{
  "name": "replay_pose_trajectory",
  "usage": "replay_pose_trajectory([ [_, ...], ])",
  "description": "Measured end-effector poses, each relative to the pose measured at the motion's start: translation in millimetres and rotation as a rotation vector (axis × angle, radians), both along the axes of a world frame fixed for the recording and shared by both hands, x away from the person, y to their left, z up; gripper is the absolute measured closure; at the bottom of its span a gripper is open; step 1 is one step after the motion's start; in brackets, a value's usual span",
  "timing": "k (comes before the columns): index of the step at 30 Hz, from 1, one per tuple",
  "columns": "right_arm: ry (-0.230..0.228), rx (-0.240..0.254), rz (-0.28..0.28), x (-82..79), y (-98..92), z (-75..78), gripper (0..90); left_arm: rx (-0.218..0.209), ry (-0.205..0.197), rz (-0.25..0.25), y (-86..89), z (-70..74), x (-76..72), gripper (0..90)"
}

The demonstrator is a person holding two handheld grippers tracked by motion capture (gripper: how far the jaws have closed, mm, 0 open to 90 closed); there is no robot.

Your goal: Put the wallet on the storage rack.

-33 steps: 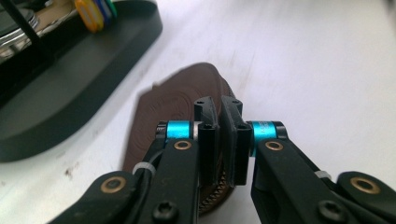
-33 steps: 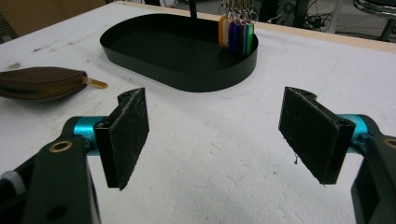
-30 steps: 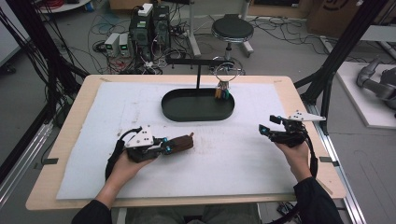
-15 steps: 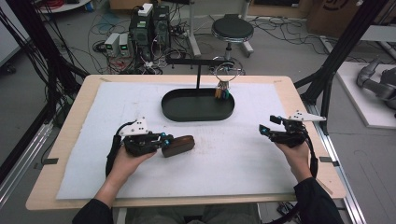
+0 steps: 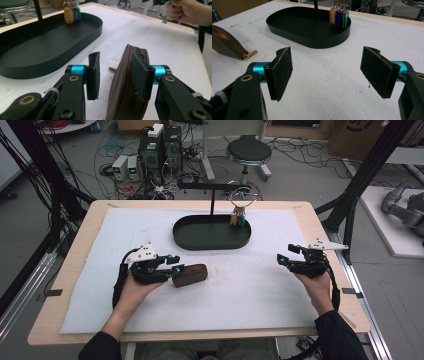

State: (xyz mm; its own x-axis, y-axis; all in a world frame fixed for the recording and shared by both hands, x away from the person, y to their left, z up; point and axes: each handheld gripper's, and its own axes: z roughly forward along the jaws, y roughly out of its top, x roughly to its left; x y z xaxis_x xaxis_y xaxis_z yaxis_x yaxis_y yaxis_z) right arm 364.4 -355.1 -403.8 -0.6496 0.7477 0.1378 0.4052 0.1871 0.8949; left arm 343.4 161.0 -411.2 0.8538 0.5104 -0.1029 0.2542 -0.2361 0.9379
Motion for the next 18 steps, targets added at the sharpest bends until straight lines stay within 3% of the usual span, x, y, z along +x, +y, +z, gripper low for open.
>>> replay_pose_trajectory([
  [10, -0.046, 0.038, 0.1, -1.0, 20.8, 6.5, 25.9, 0.007, -0.009, 0.007, -0.1, 0.0, -0.1, 59.9],
  [11, -0.045, 0.05, 0.144, 2.1, 31.0, 9.0, 25.9, 0.004, -0.009, 0.003, -0.1, -0.1, -0.1, 60.0],
  [14, -0.035, 0.049, 0.19, 5.4, 41.7, 10.5, 25.9, 0.006, -0.01, -0.003, 0.0, -0.1, -0.2, 60.0],
  [15, -0.027, 0.033, 0.247, 8.1, 56.9, 11.6, 25.9, 0.004, -0.012, -0.006, -0.1, -0.2, 0.0, 60.0],
  [16, -0.027, 0.033, 0.247, 8.1, 56.9, 11.6, 25.9, 0.004, -0.012, -0.006, -0.1, -0.2, 0.0, 60.0],
  [18, -0.013, 0.005, 0.332, 11.7, 83.8, 11.2, 25.9, 0.0, -0.011, -0.002, 0.0, -0.4, 0.3, 60.0],
])
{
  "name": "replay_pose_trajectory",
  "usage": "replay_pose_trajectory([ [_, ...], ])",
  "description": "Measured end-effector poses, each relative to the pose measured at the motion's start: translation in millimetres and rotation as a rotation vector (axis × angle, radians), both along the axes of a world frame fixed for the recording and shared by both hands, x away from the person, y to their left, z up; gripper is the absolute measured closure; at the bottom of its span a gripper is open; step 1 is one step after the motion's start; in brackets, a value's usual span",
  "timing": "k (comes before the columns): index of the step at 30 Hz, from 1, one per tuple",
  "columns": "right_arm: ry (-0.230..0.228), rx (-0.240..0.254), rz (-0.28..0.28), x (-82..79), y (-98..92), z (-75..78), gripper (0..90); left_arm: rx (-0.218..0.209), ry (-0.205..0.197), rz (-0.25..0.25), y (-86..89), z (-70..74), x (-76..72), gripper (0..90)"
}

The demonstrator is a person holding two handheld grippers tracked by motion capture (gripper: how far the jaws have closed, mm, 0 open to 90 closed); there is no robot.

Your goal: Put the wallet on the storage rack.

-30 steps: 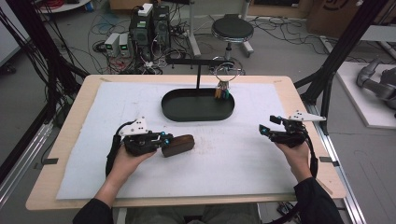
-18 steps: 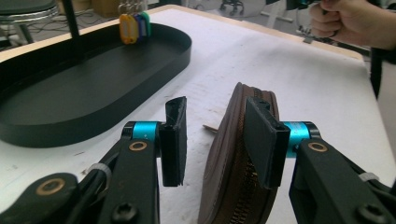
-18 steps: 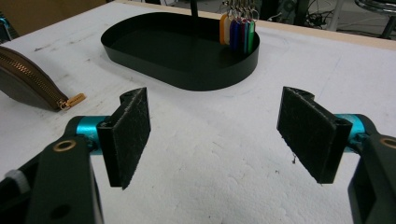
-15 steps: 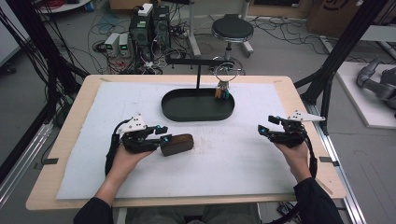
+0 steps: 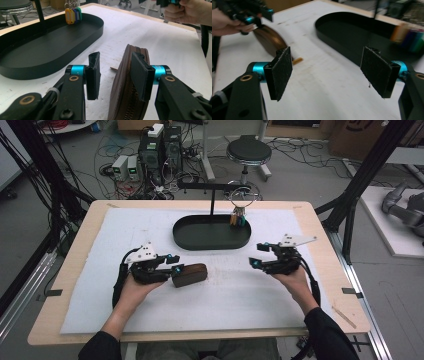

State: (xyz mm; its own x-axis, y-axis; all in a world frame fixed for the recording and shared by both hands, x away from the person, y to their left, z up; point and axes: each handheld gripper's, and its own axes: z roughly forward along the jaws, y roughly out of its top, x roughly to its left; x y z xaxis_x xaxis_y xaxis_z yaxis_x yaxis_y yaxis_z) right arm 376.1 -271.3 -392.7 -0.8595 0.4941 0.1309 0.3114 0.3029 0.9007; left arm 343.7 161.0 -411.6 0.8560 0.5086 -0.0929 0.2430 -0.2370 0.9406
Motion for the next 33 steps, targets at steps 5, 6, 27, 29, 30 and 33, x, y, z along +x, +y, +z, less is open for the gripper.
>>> replay_pose_trajectory([
  [5, -0.002, -0.044, 0.092, 6.7, 46.6, -3.7, 26.0, -0.005, 0.0, 0.001, 0.7, -0.7, 1.4, 60.1],
  [6, 0.003, -0.052, 0.112, 8.4, 55.4, -5.2, 26.3, -0.006, -0.001, 0.003, 1.0, -1.0, 2.0, 60.1],
  [27, 0.002, -0.199, 0.329, 16.0, 137.0, -31.4, 62.0, -0.035, -0.017, -0.046, 15.8, 5.6, -6.8, 45.3],
  [29, -0.001, -0.201, 0.33, 15.9, 137.0, -31.5, 62.1, -0.03, -0.002, -0.068, 19.0, 2.5, -7.2, 41.3],
  [30, -0.008, -0.2, 0.333, 16.4, 137.0, -31.7, 62.0, -0.03, -0.002, -0.068, 19.0, 2.5, -7.2, 40.9],
  [33, -0.013, -0.202, 0.341, 16.6, 136.8, -32.2, 62.2, -0.016, 0.025, -0.11, 22.5, -6.2, -4.3, 37.9],
])
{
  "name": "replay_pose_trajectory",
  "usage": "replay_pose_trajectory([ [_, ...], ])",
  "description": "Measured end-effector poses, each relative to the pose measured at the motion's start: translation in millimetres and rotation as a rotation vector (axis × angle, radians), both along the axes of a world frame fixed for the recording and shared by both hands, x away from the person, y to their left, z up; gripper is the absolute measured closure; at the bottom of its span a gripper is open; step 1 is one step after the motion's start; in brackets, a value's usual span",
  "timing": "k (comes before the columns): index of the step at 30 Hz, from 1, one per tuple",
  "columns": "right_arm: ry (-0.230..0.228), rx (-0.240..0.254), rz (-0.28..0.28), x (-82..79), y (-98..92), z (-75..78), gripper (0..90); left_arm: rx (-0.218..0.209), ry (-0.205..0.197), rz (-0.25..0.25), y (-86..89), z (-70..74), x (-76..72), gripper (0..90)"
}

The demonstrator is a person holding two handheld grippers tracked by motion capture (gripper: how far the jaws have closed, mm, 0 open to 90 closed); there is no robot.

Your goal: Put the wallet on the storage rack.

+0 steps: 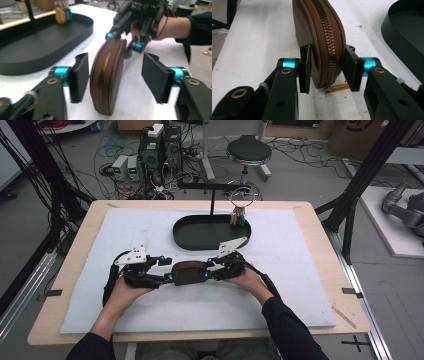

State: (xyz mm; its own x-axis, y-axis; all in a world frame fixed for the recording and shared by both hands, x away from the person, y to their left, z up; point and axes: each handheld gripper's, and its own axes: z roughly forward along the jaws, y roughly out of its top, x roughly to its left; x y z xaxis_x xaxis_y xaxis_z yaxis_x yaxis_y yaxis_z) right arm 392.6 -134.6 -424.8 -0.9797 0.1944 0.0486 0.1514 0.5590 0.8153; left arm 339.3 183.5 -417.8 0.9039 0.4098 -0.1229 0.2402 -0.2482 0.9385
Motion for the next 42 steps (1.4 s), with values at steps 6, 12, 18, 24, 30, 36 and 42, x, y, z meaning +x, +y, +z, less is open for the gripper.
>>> replay_pose_trajectory([
  [6, -0.023, -0.013, 0.006, -1.5, -0.1, 0.9, 62.1, 0.003, 0.042, 0.019, -0.8, -7.6, 9.0, 32.1],
  [12, -0.025, -0.02, 0.006, -2.9, 0.3, 1.5, 61.1, 0.085, 0.049, -0.016, -13.7, -14.2, 8.9, 37.5],
  [18, -0.026, -0.036, -0.002, -3.2, 1.4, -0.5, 52.1, 0.113, 0.033, 0.006, -17.1, -20.8, 9.8, 55.9],
  [24, -0.022, -0.006, -0.042, -2.5, -10.5, 7.2, 43.1, 0.102, 0.031, -0.011, -14.8, -21.2, 11.1, 63.5],
  [30, -0.048, 0.092, -0.148, -7.0, -55.9, 31.1, 37.9, 0.108, -0.014, -0.02, -17.1, -15.0, 7.4, 65.7],
  [36, -0.089, 0.186, -0.273, -14.1, -108.2, 51.7, 34.9, 0.09, -0.084, -0.021, -19.5, 7.8, 3.0, 66.1],
  [42, -0.103, 0.243, -0.388, -18.3, -148.1, 51.8, 34.0, 0.056, -0.159, -0.001, -24.2, 33.4, 6.2, 66.4],
])
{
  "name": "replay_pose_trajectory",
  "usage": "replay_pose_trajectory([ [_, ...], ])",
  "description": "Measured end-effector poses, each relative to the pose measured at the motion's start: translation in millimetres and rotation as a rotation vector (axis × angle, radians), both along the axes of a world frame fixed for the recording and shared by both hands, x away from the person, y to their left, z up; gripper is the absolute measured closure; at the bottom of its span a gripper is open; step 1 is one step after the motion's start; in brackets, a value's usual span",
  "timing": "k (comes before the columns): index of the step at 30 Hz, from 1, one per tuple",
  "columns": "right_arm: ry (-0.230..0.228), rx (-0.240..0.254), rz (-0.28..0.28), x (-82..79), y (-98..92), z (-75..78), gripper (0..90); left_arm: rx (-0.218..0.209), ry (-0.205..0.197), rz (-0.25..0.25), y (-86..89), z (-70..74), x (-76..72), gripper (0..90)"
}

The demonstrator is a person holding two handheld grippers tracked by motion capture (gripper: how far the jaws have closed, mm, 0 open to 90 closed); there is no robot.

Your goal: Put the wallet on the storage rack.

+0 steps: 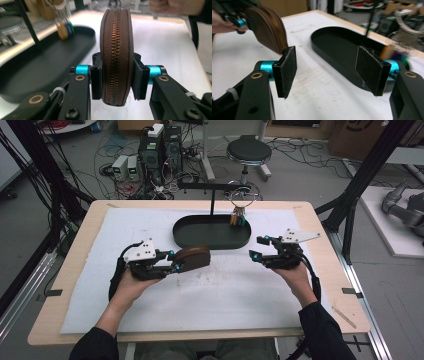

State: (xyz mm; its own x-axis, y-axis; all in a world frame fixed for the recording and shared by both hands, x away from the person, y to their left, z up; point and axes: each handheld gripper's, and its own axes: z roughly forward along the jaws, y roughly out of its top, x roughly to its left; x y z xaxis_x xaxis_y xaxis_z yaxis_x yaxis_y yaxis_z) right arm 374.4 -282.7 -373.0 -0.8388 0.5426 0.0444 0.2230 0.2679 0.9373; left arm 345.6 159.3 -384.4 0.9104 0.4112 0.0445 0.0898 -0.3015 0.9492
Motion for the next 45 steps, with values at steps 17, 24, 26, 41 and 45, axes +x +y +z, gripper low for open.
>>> replay_pose_trajectory([
  [17, -0.008, 0.1, -0.175, -1.4, -58.3, -1.4, 34.0, 0.033, -0.061, 0.078, -33.6, 27.8, 66.5, 66.9],
  [24, -0.01, 0.101, -0.182, -1.1, -60.1, -1.6, 33.8, 0.064, -0.069, 0.073, -42.7, 24.2, 92.9, 66.9],
  [26, -0.013, 0.103, -0.185, -1.9, -60.2, -1.0, 33.8, 0.075, -0.061, 0.077, -46.8, 16.5, 104.7, 66.9],
  [41, -0.005, 0.118, -0.205, -0.3, -69.5, -3.8, 33.8, 0.225, -0.073, 0.138, -69.6, -16.2, 152.9, 66.8],
  [45, -0.003, 0.115, -0.205, -0.5, -69.2, -4.6, 33.8, 0.21, -0.115, 0.167, -69.4, -16.3, 158.8, 66.7],
])
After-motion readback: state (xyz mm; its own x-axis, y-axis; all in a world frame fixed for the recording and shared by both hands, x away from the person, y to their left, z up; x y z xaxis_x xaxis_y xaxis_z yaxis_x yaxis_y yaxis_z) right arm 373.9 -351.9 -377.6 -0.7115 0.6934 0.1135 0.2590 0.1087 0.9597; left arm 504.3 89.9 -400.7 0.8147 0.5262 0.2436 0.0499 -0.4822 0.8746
